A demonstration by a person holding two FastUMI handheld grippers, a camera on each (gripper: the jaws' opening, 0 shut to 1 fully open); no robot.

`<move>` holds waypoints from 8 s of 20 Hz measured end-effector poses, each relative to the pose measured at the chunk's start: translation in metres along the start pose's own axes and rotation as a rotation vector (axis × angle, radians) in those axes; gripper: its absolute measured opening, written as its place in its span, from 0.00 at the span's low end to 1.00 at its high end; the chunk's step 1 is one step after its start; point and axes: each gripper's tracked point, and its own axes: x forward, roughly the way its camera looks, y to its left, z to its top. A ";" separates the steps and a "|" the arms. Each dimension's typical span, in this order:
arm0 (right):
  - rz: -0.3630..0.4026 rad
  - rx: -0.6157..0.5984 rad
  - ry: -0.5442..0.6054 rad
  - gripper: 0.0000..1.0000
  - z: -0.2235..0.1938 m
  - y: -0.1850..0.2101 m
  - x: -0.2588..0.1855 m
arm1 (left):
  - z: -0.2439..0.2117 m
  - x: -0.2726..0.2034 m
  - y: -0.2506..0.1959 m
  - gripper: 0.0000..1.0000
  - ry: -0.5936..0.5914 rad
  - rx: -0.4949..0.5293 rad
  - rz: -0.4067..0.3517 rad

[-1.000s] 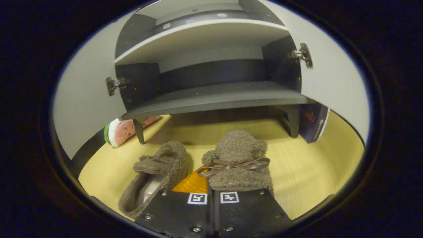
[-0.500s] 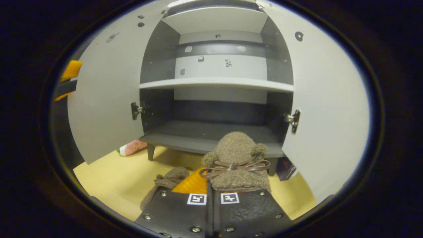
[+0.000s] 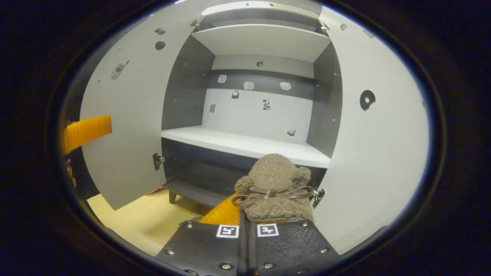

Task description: Grab one shoe with the right hand and put it into the shoe cabinet, grab the other shoe with the left hand and put it into the shoe cabinet; then close the right door with the right hand and the left door with the left hand.

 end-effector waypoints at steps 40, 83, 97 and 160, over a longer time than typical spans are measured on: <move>-0.098 0.080 0.420 0.60 0.092 -0.085 0.256 | -0.055 0.023 -0.030 0.96 0.100 -0.043 -0.070; -0.109 0.220 -0.278 0.99 0.002 -0.038 -0.060 | -0.362 -0.006 -0.023 0.03 0.880 -0.070 -0.073; -0.162 0.226 -0.266 0.98 0.000 -0.061 -0.070 | -0.158 0.028 -0.038 0.00 0.407 -0.025 -0.110; -0.154 0.199 -0.404 0.98 0.034 -0.066 -0.257 | 0.043 0.063 -0.020 0.95 0.106 0.028 -0.055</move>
